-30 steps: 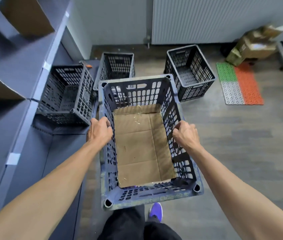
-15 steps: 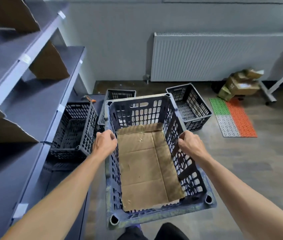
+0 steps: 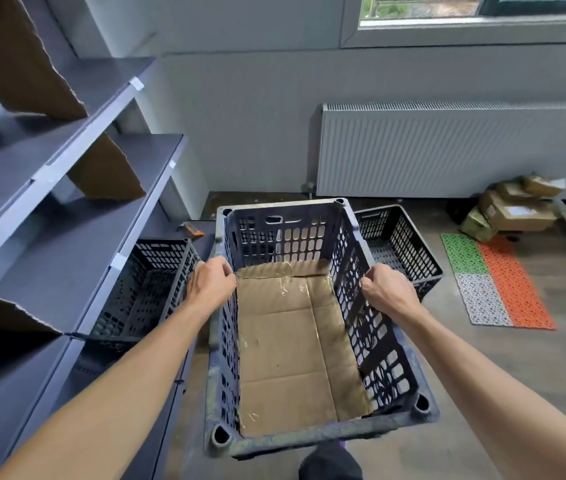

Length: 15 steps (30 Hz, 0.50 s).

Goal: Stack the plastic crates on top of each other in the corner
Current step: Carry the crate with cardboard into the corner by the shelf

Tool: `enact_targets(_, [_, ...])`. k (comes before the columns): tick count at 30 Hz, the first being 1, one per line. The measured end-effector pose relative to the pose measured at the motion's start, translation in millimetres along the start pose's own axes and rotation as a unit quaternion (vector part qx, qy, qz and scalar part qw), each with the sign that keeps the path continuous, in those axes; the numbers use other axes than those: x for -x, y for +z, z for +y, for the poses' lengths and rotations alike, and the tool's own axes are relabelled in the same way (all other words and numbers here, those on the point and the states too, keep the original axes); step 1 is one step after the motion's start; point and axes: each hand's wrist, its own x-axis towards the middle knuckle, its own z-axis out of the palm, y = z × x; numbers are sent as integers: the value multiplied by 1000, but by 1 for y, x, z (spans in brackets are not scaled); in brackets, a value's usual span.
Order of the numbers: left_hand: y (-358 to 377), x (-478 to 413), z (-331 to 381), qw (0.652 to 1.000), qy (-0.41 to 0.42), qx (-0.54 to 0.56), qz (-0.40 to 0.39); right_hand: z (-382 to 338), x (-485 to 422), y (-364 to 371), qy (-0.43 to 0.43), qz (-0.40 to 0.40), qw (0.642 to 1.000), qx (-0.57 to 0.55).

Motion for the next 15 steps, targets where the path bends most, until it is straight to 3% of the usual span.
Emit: enact_targets(15, [6, -84, 81, 999, -12, 3, 49, 16, -128, -44, -48, 29, 998, 18])
